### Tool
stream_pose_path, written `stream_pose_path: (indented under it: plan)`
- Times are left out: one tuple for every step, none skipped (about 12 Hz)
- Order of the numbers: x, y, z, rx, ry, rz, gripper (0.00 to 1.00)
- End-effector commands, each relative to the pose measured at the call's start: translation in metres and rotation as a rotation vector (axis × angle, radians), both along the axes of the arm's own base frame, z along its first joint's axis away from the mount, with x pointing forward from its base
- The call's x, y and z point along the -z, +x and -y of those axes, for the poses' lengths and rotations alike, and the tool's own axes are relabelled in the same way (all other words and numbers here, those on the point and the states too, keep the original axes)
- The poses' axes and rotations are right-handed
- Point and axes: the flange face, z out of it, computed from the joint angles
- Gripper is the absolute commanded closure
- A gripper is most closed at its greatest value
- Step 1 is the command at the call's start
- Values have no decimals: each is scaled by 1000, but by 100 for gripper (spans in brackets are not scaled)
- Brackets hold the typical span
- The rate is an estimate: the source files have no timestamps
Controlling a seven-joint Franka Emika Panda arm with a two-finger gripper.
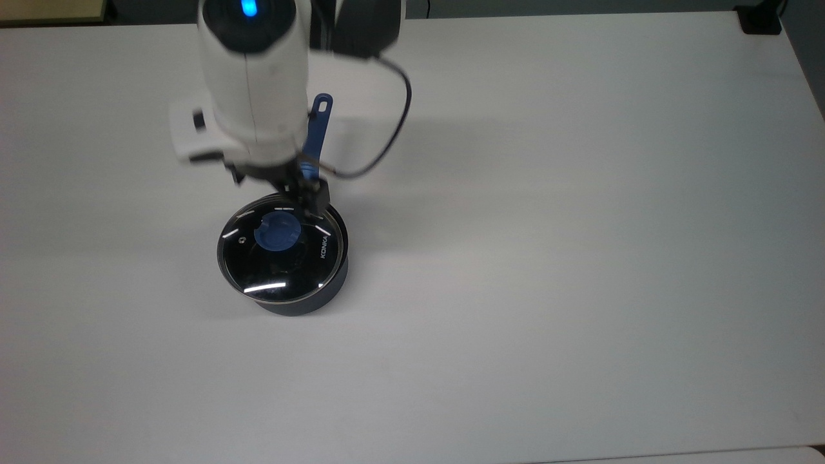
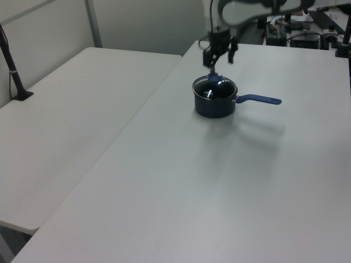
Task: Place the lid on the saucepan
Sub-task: 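Open the gripper and raise it away from the lid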
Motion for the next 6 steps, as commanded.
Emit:
stream_pose_path:
  plan:
    - [-89,-67,1,44,32,-52,0]
    - [-106,-89,-4,-6,37,-97,0]
    - [-121,-113,-11,-68,50,-124,0]
    - [-133,-134,-20,-99,93,-119,0]
    - [-134,-149,-31,-114,131,-122,0]
    - [-127,-157,-50,-157,121,-107,0]
